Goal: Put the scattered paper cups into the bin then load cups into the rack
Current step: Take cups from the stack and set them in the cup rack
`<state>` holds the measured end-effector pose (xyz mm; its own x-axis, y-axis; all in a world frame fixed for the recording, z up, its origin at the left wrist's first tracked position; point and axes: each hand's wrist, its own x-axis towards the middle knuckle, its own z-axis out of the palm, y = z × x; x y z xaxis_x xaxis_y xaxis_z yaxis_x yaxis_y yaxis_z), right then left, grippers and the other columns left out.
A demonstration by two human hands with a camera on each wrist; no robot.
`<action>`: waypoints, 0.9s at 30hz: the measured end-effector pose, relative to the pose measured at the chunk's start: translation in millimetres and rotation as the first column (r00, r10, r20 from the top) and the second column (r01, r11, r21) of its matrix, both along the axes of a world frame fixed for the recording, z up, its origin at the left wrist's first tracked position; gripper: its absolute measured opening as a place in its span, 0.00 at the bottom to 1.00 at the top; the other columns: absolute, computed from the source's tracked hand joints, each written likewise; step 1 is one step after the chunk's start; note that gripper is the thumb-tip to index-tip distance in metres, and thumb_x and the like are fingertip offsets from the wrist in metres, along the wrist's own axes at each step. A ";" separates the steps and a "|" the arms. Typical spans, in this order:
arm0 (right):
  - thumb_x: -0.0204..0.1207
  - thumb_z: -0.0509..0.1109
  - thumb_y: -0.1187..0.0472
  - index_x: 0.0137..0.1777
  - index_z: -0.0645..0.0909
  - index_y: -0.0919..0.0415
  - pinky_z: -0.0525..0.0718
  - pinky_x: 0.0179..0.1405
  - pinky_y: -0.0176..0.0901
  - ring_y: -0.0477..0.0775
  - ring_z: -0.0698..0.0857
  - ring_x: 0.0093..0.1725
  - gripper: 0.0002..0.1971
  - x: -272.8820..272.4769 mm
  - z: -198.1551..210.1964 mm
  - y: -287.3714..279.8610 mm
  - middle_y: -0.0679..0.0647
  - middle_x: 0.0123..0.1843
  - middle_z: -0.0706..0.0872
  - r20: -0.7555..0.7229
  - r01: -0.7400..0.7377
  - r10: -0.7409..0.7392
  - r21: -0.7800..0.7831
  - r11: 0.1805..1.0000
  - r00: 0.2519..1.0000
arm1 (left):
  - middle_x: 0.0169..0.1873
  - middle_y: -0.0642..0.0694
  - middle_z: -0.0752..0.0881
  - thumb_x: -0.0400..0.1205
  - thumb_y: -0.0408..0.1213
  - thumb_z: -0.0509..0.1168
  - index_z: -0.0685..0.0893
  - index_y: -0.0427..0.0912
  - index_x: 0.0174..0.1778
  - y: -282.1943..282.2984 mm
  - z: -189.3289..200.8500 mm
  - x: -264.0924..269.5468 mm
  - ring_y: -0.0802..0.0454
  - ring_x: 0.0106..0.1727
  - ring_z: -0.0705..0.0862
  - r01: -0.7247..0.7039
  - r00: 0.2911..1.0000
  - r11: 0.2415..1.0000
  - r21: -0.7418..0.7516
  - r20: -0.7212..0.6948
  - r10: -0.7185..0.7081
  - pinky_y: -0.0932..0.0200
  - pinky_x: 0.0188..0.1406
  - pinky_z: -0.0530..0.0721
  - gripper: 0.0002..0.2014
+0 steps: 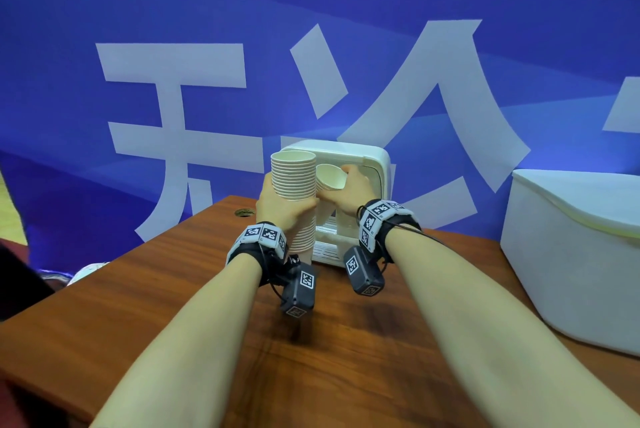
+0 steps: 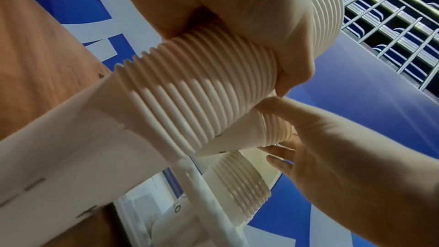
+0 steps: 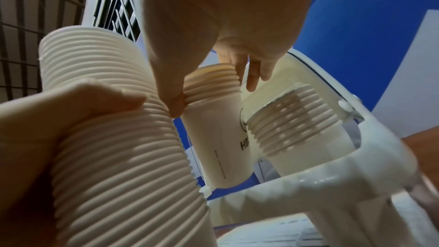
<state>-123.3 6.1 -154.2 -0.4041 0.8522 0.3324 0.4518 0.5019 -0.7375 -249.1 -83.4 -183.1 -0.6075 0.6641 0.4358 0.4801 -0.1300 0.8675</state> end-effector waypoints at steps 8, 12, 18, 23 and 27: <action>0.67 0.76 0.40 0.66 0.76 0.61 0.71 0.65 0.53 0.64 0.72 0.68 0.33 -11.3 -6.6 1.1 0.59 0.64 0.80 0.269 -0.013 -0.016 0.107 0.994 0.963 | 0.50 0.50 0.87 0.48 0.55 0.79 0.78 0.44 0.59 -3.0 0.1 -12.6 0.52 0.52 0.86 0.050 0.999 0.998 0.030 -0.019 -0.050 0.49 0.55 0.86 0.42; 0.66 0.71 0.35 0.64 0.76 0.57 0.72 0.67 0.56 0.63 0.74 0.66 0.33 -21.7 -16.2 1.2 0.57 0.62 0.81 0.364 0.008 -0.067 0.161 0.987 0.929 | 0.47 0.49 0.87 0.50 0.51 0.79 0.78 0.42 0.56 0.5 -2.6 -15.6 0.52 0.49 0.87 0.038 0.999 0.999 0.030 -0.024 -0.038 0.48 0.52 0.87 0.38; 0.70 0.68 0.33 0.70 0.72 0.61 0.64 0.73 0.61 0.63 0.66 0.74 0.37 -27.4 -26.3 2.4 0.59 0.70 0.77 0.494 0.076 -0.154 0.174 0.982 0.856 | 0.45 0.50 0.87 0.52 0.50 0.78 0.78 0.43 0.55 3.7 -6.2 -17.1 0.52 0.48 0.87 0.030 0.999 0.999 0.031 -0.024 -0.029 0.48 0.52 0.87 0.35; 0.72 0.66 0.32 0.72 0.74 0.61 0.69 0.69 0.57 0.62 0.63 0.75 0.38 -30.9 -27.7 2.2 0.60 0.71 0.74 0.603 0.104 -0.220 0.221 0.970 0.767 | 0.45 0.49 0.87 0.51 0.51 0.77 0.77 0.43 0.54 4.4 -7.5 -17.4 0.49 0.47 0.87 0.034 0.999 0.999 0.039 -0.014 -0.033 0.46 0.51 0.87 0.36; 0.76 0.61 0.32 0.71 0.75 0.61 0.70 0.69 0.55 0.61 0.65 0.74 0.36 -32.8 -29.4 1.0 0.59 0.70 0.75 0.604 0.134 -0.271 0.262 0.956 0.750 | 0.44 0.51 0.86 0.52 0.50 0.78 0.77 0.43 0.53 2.2 -5.8 -15.2 0.50 0.47 0.87 0.028 1.000 0.999 0.036 -0.016 -0.027 0.48 0.52 0.87 0.34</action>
